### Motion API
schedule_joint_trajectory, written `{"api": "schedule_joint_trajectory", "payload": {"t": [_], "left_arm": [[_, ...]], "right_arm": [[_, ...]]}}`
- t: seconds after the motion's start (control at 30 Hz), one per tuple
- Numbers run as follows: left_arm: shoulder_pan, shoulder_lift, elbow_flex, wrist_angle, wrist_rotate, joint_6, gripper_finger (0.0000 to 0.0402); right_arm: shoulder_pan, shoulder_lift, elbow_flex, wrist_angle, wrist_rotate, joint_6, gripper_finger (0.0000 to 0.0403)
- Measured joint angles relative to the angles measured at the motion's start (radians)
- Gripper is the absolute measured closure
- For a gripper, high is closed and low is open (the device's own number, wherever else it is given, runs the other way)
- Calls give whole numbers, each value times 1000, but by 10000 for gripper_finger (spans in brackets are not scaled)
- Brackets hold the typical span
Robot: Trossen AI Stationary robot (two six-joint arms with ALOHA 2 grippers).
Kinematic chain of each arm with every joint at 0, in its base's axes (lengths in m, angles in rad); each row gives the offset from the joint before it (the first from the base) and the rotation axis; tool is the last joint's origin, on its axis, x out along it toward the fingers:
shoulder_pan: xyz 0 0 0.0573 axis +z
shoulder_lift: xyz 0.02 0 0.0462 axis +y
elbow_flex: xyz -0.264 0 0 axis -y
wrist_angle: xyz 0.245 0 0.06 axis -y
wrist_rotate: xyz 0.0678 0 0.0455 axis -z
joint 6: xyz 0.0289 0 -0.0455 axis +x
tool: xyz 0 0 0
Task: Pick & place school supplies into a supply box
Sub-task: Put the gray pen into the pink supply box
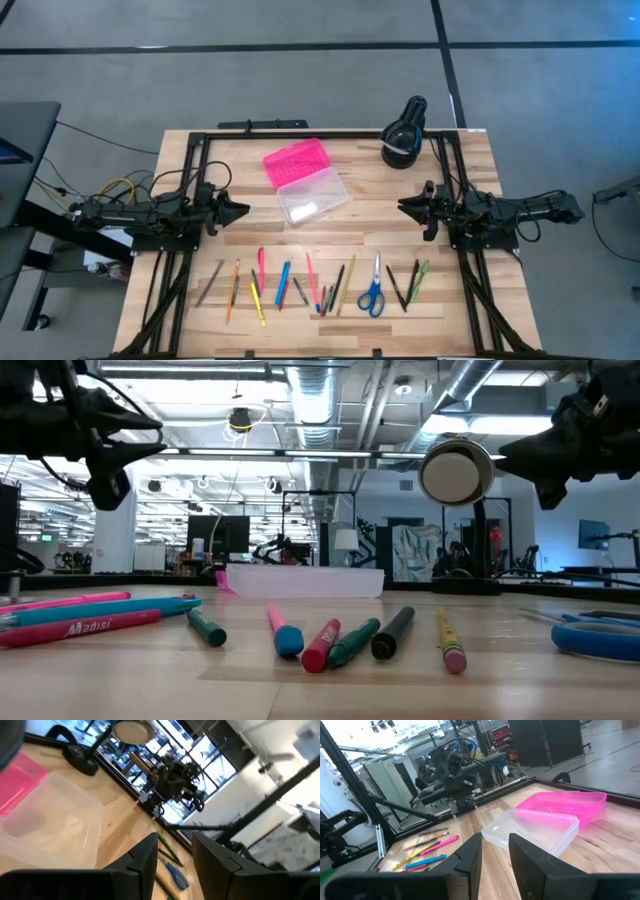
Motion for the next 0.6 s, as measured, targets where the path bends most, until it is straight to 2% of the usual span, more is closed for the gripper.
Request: {"api": "schedule_joint_trajectory", "payload": {"t": [0.2, 0.27, 0.4, 0.6], "left_arm": [[0, 0, 0, 12, -90, -62, 288], [0, 0, 0, 13, -101, -63, 288], [0, 0, 0, 15, -121, 8, 288], [0, 0, 0, 20, -169, 73, 288]], "right_arm": [[0, 0, 0, 6, 3, 4, 310], [0, 0, 0, 35, 5, 75, 310], [0, 0, 0, 106, 10, 210, 310], [0, 0, 0, 202, 16, 220, 310]]}}
